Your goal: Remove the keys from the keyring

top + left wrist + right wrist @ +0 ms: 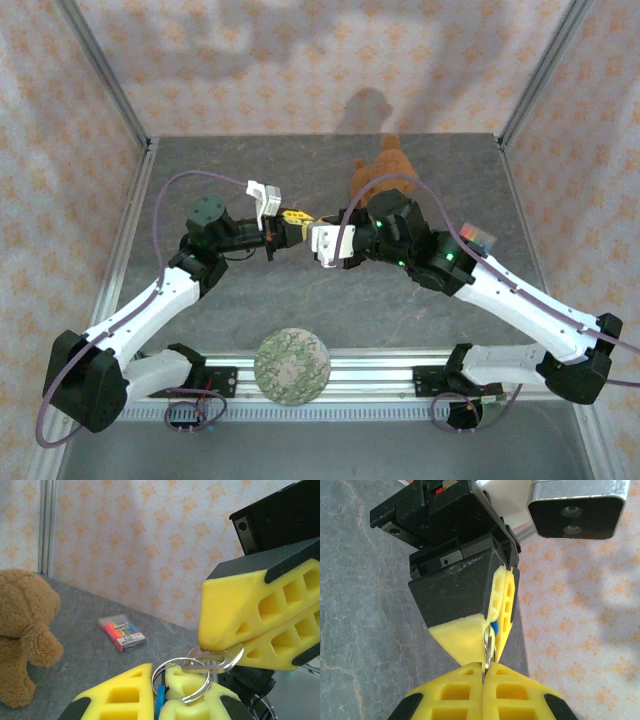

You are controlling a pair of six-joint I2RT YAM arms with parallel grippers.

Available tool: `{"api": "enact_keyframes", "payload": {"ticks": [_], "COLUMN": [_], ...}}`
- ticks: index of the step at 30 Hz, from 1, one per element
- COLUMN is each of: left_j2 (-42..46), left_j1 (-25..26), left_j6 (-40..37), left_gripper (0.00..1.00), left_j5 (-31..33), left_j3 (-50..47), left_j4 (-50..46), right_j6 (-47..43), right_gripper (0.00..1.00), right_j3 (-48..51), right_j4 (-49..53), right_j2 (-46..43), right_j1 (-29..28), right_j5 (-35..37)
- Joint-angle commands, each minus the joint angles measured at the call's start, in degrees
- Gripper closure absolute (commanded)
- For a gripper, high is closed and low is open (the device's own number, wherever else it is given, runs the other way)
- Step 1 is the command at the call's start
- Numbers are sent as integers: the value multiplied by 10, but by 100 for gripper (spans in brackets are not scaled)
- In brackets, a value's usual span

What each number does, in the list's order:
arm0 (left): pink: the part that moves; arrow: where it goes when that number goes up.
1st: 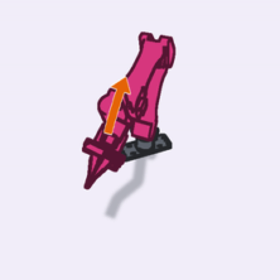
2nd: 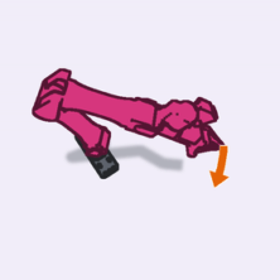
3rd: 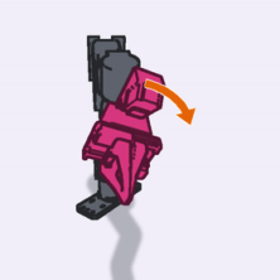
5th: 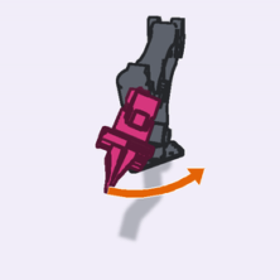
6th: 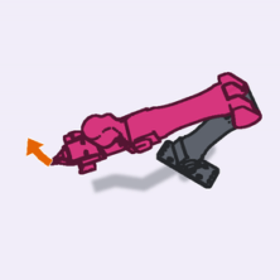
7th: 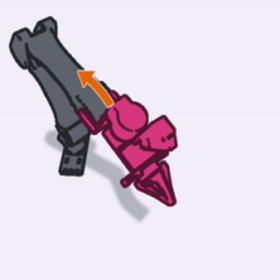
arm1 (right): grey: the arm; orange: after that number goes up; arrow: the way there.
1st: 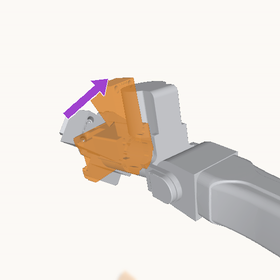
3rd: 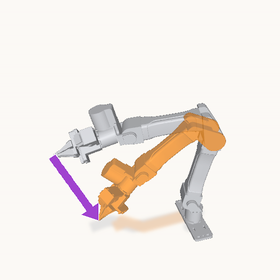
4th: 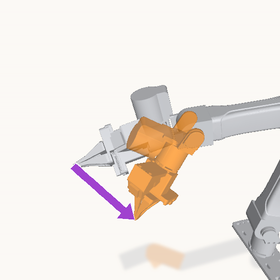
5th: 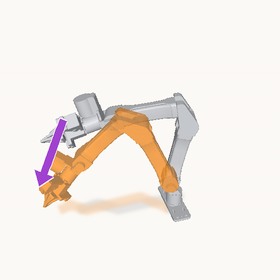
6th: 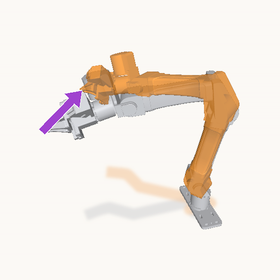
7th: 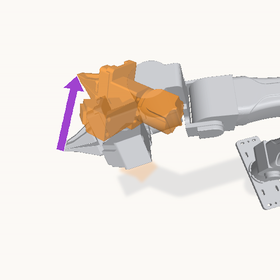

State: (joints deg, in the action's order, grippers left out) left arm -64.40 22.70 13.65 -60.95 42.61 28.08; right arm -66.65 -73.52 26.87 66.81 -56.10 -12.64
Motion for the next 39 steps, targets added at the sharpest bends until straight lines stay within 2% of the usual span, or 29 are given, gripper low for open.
{"api": "enact_keyframes", "payload": {"ticks": [1, 12, 27, 33, 39], "left_j2": [-6, 18, 35, 42, 57], "left_j1": [-40, -40, -40, -40, -40], "left_j6": [33, 18, -5, -7, -3], "left_gripper": [100, 100, 100, 100, 100], "left_j5": [145, 141, 123, 126, 134], "left_j3": [40, 35, 39, 36, 25], "left_j4": [61, 44, 24, 34, 48], "right_j6": [-35, -52, -61, -25, 57], "right_gripper": [100, 100, 100, 100, 100], "right_j3": [8, -6, -10, -6, -1], "right_j4": [158, 153, 132, 81, 9], "right_j2": [27, 70, 112, 139, 170], "right_j1": [-72, -103, -113, -113, -113], "right_j5": [-153, -152, -151, -145, -127]}}
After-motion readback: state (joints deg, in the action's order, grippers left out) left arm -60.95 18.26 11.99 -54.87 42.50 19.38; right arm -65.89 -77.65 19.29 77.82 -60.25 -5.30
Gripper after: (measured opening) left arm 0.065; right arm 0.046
